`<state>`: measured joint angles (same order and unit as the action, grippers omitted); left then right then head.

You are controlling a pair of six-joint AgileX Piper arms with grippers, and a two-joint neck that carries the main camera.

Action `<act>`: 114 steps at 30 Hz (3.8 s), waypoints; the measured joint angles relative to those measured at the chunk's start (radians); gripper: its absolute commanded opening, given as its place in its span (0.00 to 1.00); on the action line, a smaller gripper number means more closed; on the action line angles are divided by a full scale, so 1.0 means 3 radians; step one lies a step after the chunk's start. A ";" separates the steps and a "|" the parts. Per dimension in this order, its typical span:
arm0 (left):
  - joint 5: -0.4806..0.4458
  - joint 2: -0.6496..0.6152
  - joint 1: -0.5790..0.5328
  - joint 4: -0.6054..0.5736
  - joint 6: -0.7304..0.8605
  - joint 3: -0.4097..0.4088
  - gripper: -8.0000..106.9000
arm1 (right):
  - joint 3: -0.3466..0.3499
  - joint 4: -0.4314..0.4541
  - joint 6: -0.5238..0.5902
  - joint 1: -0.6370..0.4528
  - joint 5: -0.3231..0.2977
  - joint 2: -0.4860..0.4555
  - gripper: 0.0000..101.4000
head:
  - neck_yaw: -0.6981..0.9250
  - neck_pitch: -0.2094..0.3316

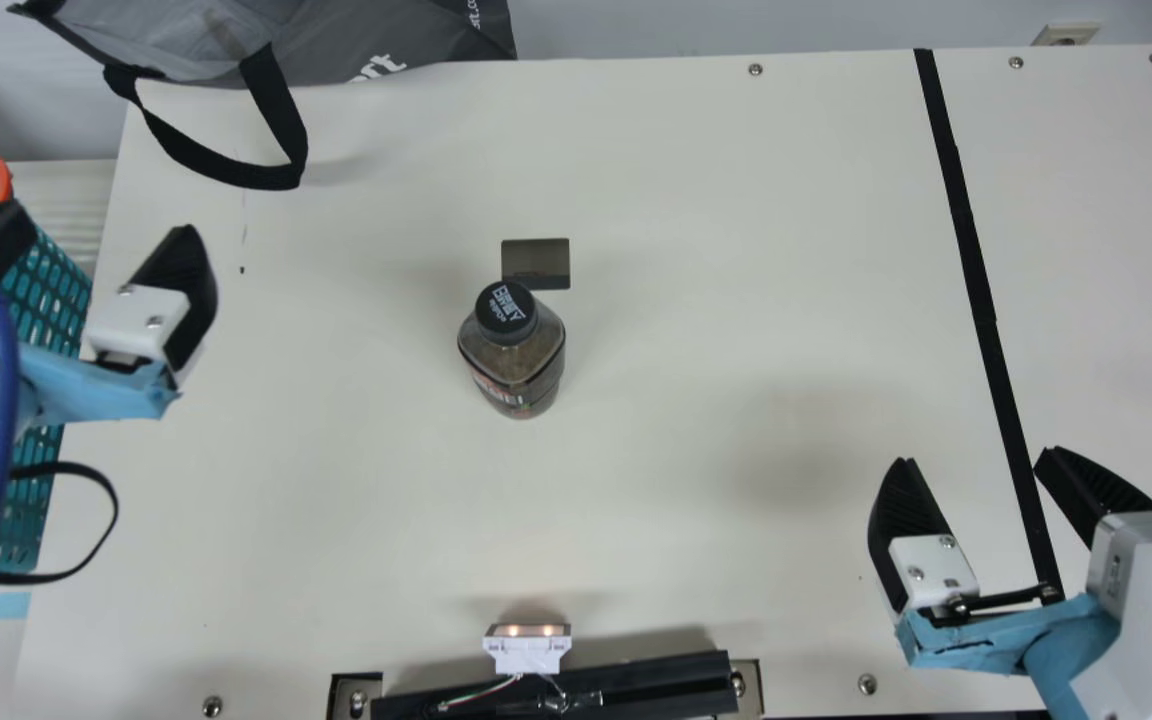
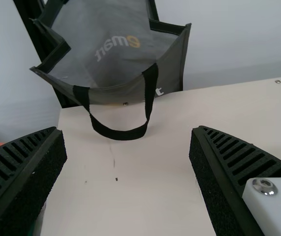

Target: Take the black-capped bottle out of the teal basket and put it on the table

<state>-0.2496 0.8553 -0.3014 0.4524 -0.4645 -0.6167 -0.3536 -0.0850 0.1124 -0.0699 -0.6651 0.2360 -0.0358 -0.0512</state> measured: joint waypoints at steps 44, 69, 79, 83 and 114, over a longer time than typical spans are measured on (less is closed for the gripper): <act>-0.0735 -0.1578 0.0548 -0.0855 0.0705 0.0985 1.00 | 0.0000 0.0000 0.0000 0.0000 -0.0004 0.0000 0.90 | 0.0000 0.0000; -0.1089 -0.1978 0.0980 -0.1537 0.1424 0.1121 1.00 | 0.0000 -0.0003 0.0000 0.0000 -0.0004 0.0000 0.90 | 0.0000 0.0000; -0.1132 -0.2045 0.1131 -0.1771 0.1729 0.1133 1.00 | 0.0000 -0.0006 0.0000 0.0000 0.0000 0.0000 0.90 | 0.0000 0.0000; -0.1162 -0.2087 0.1197 -0.1868 0.1835 0.1138 1.00 | 0.0000 -0.0006 0.0000 0.0000 -0.0003 0.0000 0.90 | 0.0000 0.0000; -0.1256 -0.2168 0.1295 -0.2004 0.2013 0.1146 1.00 | 0.0000 -0.0006 0.0000 0.0000 -0.0003 0.0000 0.90 | 0.0000 -0.0017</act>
<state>-0.6263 0.2049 0.0872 -0.1489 0.1394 -0.2730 -0.3536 -0.0867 0.1124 -0.0699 -0.6658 0.2360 -0.0358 -0.0563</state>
